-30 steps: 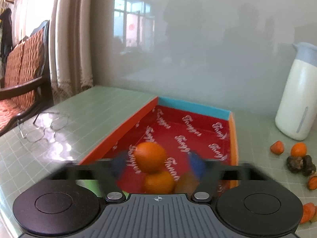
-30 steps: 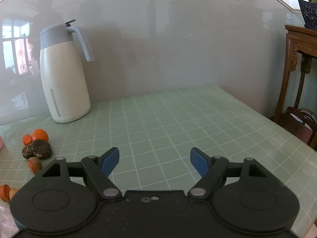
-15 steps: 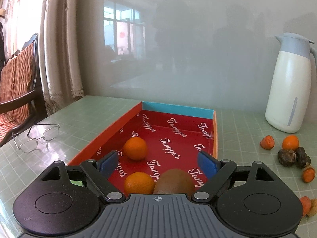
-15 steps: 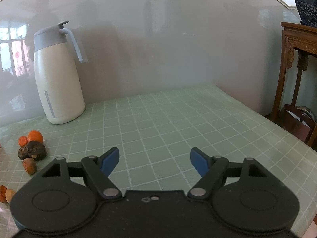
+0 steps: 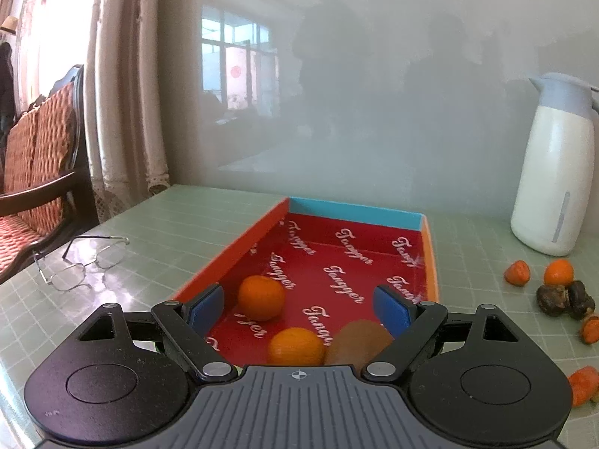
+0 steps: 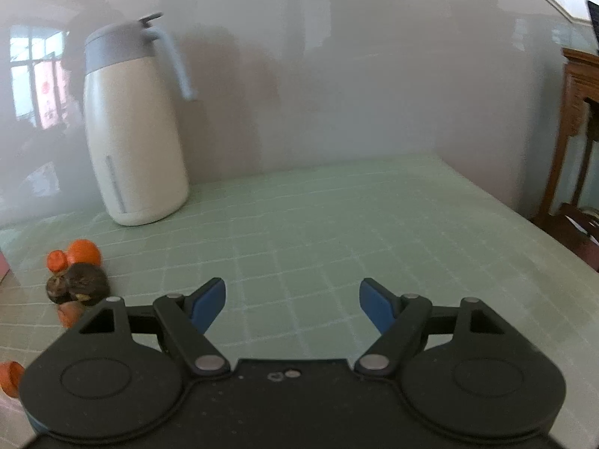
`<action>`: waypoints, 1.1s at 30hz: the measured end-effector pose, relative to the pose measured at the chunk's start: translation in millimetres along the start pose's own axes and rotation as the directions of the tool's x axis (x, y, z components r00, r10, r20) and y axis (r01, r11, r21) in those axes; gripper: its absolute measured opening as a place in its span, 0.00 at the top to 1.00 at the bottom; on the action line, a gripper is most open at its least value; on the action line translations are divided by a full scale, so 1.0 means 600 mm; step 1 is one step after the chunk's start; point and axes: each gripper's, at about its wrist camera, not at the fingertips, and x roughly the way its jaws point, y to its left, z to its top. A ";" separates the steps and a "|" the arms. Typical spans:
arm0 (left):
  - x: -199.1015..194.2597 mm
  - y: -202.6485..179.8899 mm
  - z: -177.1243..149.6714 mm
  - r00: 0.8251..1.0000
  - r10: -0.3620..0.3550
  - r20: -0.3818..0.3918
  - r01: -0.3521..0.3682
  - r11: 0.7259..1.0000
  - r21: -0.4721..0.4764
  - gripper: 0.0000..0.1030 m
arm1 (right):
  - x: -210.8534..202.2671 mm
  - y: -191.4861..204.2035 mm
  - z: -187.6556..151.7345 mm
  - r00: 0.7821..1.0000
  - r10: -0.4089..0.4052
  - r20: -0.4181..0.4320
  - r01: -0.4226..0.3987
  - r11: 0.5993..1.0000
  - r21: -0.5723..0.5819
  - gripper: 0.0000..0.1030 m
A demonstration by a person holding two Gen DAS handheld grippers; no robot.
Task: Organize fruits
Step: 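Withdraw the left tool while the right tool grasps a dark dried fruit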
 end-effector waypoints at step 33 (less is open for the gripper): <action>0.013 0.187 -0.012 0.982 0.191 0.008 -0.190 0.980 -0.067 0.16 | 0.094 0.210 0.000 0.955 0.266 -0.131 -0.266 0.964 0.017 0.38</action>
